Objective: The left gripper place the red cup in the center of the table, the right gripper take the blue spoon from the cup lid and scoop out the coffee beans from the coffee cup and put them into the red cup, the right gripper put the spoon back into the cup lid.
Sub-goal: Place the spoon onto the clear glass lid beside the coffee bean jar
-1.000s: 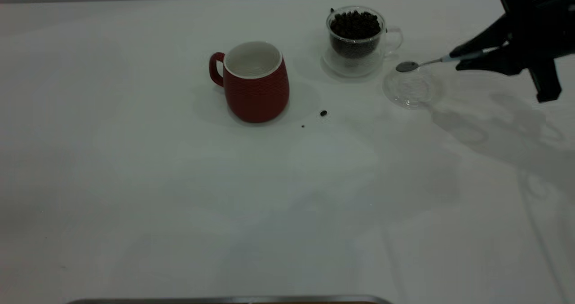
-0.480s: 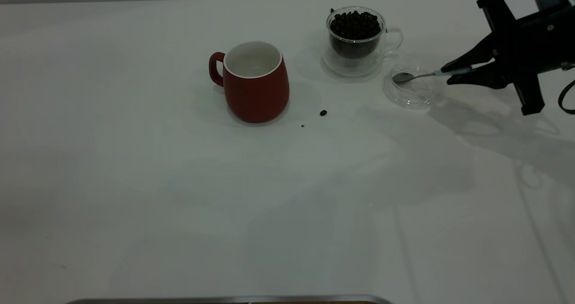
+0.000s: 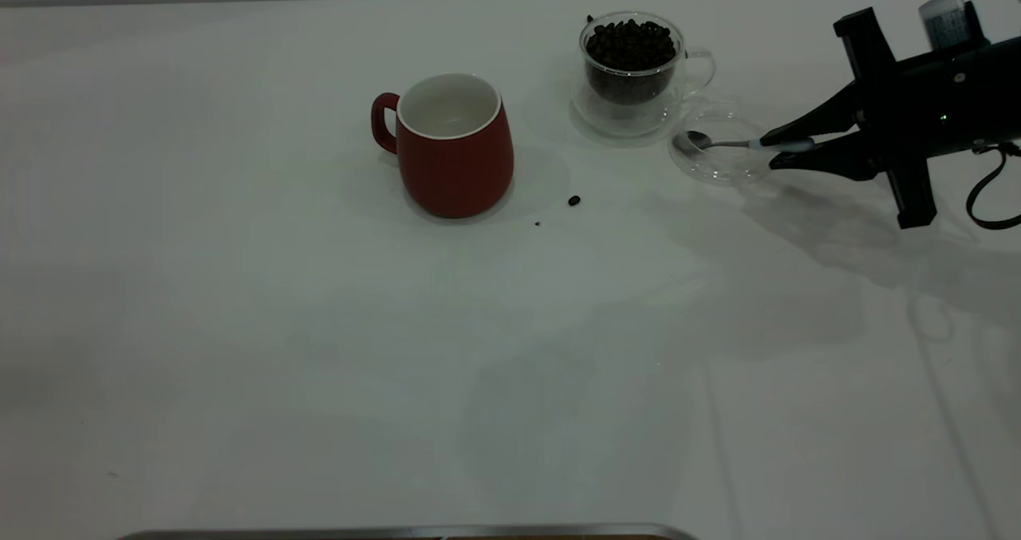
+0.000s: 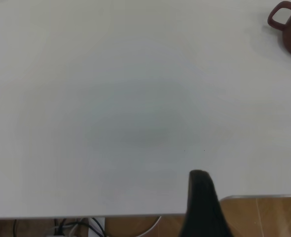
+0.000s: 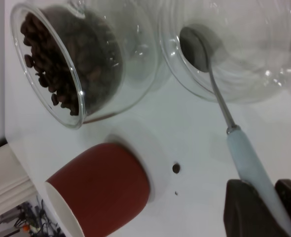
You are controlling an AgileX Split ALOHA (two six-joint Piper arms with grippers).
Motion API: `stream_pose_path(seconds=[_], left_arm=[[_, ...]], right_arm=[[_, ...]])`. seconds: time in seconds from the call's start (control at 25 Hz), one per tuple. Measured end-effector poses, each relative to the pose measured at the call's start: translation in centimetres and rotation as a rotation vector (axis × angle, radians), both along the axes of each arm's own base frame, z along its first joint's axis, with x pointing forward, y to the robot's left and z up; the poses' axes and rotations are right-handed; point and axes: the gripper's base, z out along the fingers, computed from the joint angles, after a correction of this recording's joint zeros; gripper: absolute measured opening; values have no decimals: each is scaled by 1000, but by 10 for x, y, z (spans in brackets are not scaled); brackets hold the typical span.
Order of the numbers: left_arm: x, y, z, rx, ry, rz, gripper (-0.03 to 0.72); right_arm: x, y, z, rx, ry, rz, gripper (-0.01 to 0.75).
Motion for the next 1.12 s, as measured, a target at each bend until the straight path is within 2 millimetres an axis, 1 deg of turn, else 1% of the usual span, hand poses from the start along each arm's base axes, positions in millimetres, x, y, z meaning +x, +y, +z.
stream_pose_path(seconds=[0.12,0.48,1.12], left_arm=[[0,0,0,0,0,0,567],[0,0,0,0,0,0,567],[0,0,0,2,0,-2,567]], right_arm=[[-1,1,-4,17,6,4,123],[-6,4,-18,43,39,9,173],[-8,6,-19,93,53,-4,181]])
